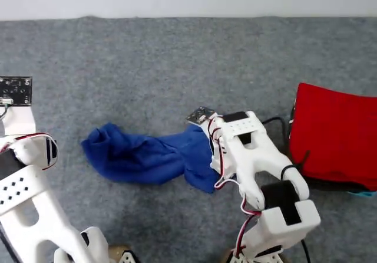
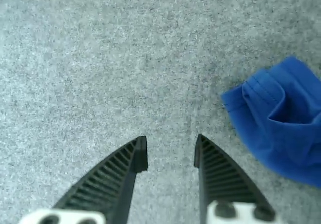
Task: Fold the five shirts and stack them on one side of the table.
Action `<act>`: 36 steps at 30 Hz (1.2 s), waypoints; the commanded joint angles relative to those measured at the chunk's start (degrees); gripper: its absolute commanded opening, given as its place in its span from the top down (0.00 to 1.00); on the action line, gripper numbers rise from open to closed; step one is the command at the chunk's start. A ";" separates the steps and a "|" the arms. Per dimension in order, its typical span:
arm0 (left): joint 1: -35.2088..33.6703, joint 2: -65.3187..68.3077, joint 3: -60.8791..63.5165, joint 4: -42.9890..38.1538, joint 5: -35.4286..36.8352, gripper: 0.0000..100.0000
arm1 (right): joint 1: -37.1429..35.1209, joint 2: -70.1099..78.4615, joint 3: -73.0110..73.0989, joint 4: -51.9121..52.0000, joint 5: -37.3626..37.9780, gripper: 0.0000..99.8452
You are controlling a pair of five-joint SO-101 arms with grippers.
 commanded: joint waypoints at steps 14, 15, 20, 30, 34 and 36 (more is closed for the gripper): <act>0.26 -1.41 -0.66 0.26 0.18 0.84 | -0.75 -27.47 -24.79 15.08 6.15 0.99; 0.26 -1.41 -0.66 0.26 0.18 0.84 | -0.75 -29.14 -26.64 14.90 6.59 0.99; 0.35 -1.41 -0.66 0.09 0.26 0.84 | -1.10 -33.54 -38.07 14.73 8.35 0.99; 0.62 -4.92 -4.09 3.69 0.44 0.84 | -1.10 -33.71 -61.54 20.62 11.78 0.99; 6.95 -11.78 -4.70 5.71 0.44 0.84 | -1.10 -34.33 -61.89 24.31 11.60 0.99; 11.16 -14.51 -4.62 7.21 0.44 0.84 | -1.36 -34.42 -64.26 24.04 11.69 0.99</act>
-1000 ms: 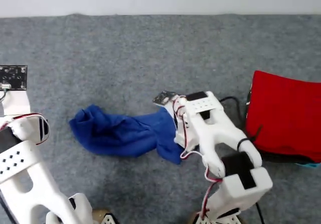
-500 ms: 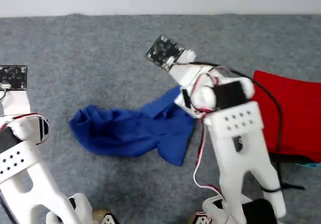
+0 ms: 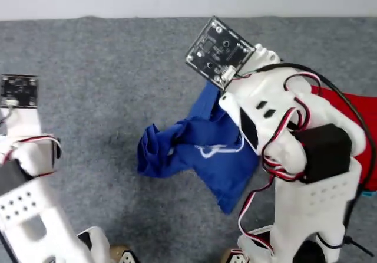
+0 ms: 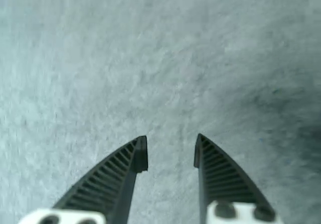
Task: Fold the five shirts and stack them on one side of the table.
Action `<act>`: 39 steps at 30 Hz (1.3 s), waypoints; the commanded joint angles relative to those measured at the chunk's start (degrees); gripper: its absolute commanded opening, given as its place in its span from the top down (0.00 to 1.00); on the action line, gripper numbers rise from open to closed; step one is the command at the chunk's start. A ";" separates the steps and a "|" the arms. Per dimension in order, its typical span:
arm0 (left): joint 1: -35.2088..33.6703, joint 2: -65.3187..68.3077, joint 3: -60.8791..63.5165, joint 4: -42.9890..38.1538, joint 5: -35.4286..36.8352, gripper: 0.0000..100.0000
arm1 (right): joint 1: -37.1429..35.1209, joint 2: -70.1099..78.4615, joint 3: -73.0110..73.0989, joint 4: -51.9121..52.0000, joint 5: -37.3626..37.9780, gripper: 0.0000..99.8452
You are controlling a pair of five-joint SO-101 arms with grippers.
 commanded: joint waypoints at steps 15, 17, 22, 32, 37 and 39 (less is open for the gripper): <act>10.73 -16.53 -0.66 2.99 7.65 0.84 | -4.18 -0.04 -9.76 -6.99 4.22 0.99; 10.73 -16.53 1.10 2.64 6.15 0.84 | -4.18 0.92 -8.97 -6.20 4.22 0.99; 15.12 -16.53 8.75 2.20 2.46 0.84 | -3.74 2.24 -5.19 -4.18 4.22 0.99; 38.68 -13.63 17.19 3.08 -0.35 0.84 | -3.65 2.51 5.27 -4.09 4.22 0.99; 45.45 -3.96 17.10 2.99 -0.35 0.84 | -2.59 2.51 7.91 -4.26 4.22 0.99; 48.70 -0.09 17.10 2.99 -0.35 0.83 | -1.45 2.51 8.79 -5.41 4.22 0.99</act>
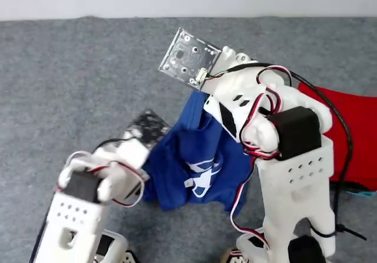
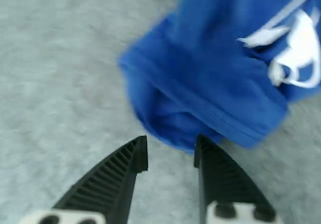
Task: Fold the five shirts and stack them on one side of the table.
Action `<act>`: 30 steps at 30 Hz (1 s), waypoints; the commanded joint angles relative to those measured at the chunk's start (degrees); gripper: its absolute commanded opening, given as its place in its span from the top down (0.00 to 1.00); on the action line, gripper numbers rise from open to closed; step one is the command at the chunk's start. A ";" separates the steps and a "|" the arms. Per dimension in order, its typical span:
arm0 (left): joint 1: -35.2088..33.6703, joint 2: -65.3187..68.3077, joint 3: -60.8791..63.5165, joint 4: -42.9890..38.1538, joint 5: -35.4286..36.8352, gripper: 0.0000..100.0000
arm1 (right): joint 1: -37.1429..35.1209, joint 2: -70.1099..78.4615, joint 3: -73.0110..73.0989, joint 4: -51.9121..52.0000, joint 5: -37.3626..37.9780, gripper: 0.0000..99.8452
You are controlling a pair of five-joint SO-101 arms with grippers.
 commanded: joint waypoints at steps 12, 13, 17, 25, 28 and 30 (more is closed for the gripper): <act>15.30 12.22 -0.13 -2.90 -0.44 0.80 | 8.57 0.13 1.49 -3.12 0.70 0.99; 16.09 12.31 -0.13 -2.99 -0.44 0.79 | 9.01 0.13 1.49 -3.12 0.70 0.99; 16.79 12.31 1.80 -4.22 -0.35 0.79 | 9.89 0.13 1.49 -3.12 0.79 0.99; 17.05 12.31 8.13 -10.46 -0.35 0.79 | 10.33 0.13 5.01 -3.21 0.70 0.99; 17.05 12.31 10.33 -13.36 -0.35 0.79 | 10.15 0.13 5.36 -3.47 0.53 0.99; 17.05 12.31 12.70 -15.65 -0.35 0.79 | 10.15 0.13 5.54 -4.53 0.44 0.99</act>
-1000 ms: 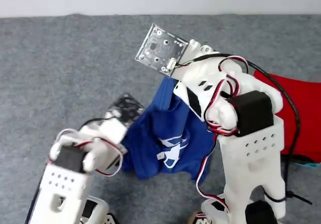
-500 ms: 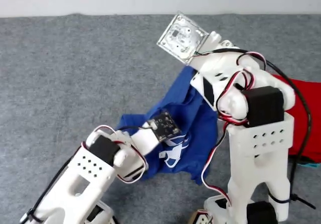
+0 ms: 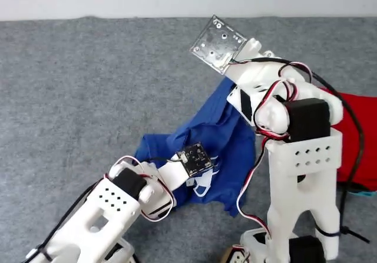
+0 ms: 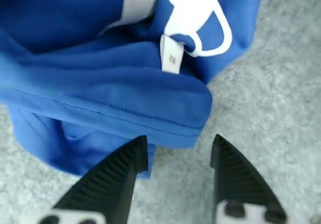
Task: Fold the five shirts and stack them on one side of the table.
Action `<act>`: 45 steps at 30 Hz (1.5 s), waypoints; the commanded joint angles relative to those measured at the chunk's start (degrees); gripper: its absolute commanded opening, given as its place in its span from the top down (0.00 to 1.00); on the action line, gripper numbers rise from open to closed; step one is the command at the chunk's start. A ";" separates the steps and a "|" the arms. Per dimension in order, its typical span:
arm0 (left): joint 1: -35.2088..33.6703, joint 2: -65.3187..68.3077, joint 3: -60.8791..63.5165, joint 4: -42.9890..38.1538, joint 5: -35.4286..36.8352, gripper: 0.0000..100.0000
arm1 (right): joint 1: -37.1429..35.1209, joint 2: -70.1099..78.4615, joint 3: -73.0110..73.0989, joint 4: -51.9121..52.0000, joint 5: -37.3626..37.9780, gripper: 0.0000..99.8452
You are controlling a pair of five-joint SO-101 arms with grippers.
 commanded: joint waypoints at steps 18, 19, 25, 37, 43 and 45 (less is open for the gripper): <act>0.26 0.26 8.40 -11.69 -0.62 0.86 | 0.48 -0.13 0.35 -3.03 0.35 0.99; 0.26 0.26 8.48 -11.69 -0.88 0.87 | 0.48 -0.13 0.35 -3.03 0.35 0.99; 0.35 0.26 9.10 -11.69 -0.88 0.89 | 0.57 -0.13 0.35 -3.03 0.35 0.99; -6.77 -7.12 -5.58 0.26 -7.82 0.98 | 0.75 -1.80 -1.14 -2.77 0.62 0.99; -18.37 -17.58 -14.73 3.16 -8.26 0.99 | 0.92 -2.59 -1.41 -2.95 1.85 0.99; -21.19 -20.48 -16.57 3.16 -9.23 0.99 | 2.07 -2.59 -2.46 -2.95 1.76 0.99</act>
